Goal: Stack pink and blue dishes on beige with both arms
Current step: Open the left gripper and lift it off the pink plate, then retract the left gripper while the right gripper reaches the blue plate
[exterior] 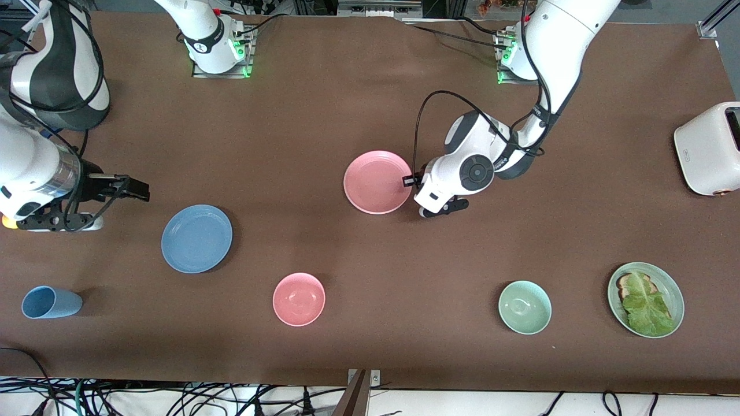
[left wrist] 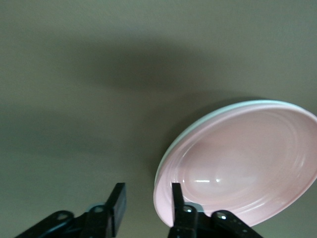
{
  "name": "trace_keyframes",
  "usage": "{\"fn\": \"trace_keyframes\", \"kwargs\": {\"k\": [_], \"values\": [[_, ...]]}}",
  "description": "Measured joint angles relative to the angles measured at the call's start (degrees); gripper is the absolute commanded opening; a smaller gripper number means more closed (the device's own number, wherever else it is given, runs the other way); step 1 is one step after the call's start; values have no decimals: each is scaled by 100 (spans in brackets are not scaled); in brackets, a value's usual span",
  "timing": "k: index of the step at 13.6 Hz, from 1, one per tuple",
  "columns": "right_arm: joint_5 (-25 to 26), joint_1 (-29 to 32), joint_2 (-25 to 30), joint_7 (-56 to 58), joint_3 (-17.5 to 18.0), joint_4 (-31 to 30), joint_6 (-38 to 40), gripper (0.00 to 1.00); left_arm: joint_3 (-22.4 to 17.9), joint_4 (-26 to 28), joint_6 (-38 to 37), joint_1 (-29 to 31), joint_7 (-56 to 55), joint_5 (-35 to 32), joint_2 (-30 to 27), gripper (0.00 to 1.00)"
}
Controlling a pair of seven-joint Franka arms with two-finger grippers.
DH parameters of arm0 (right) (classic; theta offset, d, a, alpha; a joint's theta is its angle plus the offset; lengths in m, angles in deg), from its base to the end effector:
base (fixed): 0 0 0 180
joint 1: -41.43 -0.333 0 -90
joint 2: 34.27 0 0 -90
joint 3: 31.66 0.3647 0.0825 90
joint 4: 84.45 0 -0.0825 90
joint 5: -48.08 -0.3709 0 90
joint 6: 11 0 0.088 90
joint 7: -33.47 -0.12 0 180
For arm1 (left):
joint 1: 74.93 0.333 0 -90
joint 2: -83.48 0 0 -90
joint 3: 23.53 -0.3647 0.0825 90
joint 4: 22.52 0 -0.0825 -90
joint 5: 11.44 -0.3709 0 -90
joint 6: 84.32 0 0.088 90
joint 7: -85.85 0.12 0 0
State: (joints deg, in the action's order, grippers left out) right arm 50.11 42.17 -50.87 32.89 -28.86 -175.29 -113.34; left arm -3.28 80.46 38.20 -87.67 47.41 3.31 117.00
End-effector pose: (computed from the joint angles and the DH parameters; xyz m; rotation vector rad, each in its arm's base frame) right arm 0.6386 0.0159 0.4993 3.1159 0.0522 -0.1374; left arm 0.5463 -0.3446 0.2654 2.8540 0.4215 -0.6015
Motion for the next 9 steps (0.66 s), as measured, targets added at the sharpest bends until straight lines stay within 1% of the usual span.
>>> {"fn": "trace_keyframes", "kwargs": {"k": [2,3,5,6,9], "values": [[6,64,-188,189,-11,-4,-254,99,-3,-294,-430,185,51,0,0,100],[9,100,-287,291,-17,-12,-364,94,-14,-411,-612,301,182,0,0,100],[51,166,-488,542,-56,-66,-631,92,-67,-561,-888,624,612,-127,1,100],[84,189,-582,659,-88,-136,-831,91,-80,-634,-1038,812,757,-383,2,100],[140,228,-741,1021,-169,-624,-1682,79,-94,-974,-1520,1318,854,-992,1,100]]}}
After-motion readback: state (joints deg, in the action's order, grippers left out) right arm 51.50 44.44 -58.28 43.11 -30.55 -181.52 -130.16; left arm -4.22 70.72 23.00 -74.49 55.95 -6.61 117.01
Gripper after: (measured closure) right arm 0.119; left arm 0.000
